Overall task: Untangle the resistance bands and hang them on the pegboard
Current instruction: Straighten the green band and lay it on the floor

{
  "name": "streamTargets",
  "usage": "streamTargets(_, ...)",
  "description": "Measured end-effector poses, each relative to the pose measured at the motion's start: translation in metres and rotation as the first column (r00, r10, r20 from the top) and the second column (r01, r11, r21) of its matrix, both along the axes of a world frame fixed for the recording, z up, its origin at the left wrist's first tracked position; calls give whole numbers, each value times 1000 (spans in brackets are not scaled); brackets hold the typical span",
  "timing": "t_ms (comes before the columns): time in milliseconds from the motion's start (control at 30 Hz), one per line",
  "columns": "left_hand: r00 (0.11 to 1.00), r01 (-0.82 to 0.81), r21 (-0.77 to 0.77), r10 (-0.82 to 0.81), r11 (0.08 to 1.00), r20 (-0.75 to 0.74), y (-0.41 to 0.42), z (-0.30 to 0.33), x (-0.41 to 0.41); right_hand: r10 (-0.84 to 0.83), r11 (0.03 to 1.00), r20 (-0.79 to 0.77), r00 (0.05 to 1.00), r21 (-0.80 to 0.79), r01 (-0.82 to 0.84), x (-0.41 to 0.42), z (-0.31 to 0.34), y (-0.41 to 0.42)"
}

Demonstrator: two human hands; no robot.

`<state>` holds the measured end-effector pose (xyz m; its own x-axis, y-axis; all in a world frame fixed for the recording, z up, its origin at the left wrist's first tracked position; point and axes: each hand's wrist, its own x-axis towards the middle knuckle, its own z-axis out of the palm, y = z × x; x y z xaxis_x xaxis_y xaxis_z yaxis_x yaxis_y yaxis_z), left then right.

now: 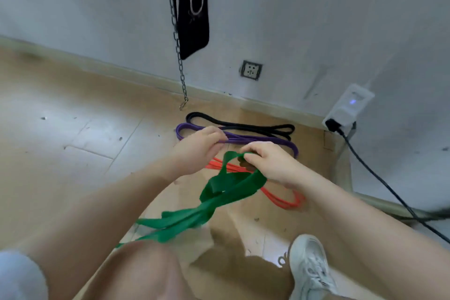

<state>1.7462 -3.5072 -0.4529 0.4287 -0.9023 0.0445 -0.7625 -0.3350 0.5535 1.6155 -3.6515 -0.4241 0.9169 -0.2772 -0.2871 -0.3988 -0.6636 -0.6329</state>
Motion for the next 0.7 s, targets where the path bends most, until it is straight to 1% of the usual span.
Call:
streamTargets(67, 978, -132, -175, 99, 976, -183, 3, 49, -20, -101, 983, 199, 975, 172, 67, -19, 54, 14)
streamTargets(100, 949, -184, -246, 107, 952, -297, 7, 72, -32, -170, 956, 280, 945, 280, 89, -28, 79, 19)
streamTargets(133, 916, -217, -328, 76, 919, -393, 11, 92, -44, -244, 917, 351, 904, 387, 97, -38, 104, 25)
streamTargets(167, 889, -240, -411, 28, 880, -458, 16, 112, -56, -306, 880, 413, 858, 466, 89, -46, 127, 30)
streamTargets(233, 878, -237, -514, -45, 824, -477, 28, 147, -75, -400, 808, 504, 765, 588, 35, -61, 171, 38)
streamTargets(300, 889, -187, -548, -96, 815, -447, 39, 174, -91, -488, 731, 546, 681, 682, -24, -75, 208, 46)
streamTargets(367, 882, -122, -524, -150, 843, -446, 47, 197, -108, -541, 710, 574, 614, 704, -33, -88, 235, 53)
streamTargets(433, 897, -86, -477, -140, 875, -418, 48, 210, -124, -551, 731, 611, 568, 682, -24, -99, 253, 59)
streamTargets(500, 929, -122, -460, -62, 880, -364, 46, 215, -139, -512, 763, 641, 571, 645, -40, -106, 264, 65)
streamTargets(567, 951, -172, -472, 21, 865, -309, 42, 216, -151, -430, 816, 661, 615, 576, -49, -110, 269, 70)
streamTargets(600, 945, -198, -463, 43, 864, -324, 41, 215, -154, -407, 827, 665, 626, 559, -58, -113, 270, 72)
streamTargets(633, 928, -217, -449, 40, 867, -372, 41, 214, -156, -409, 821, 666, 623, 567, -67, -115, 270, 71)
streamTargets(700, 870, -216, -411, -17, 886, -494, 42, 208, -158, -455, 781, 657, 601, 619, -84, -121, 268, 66)
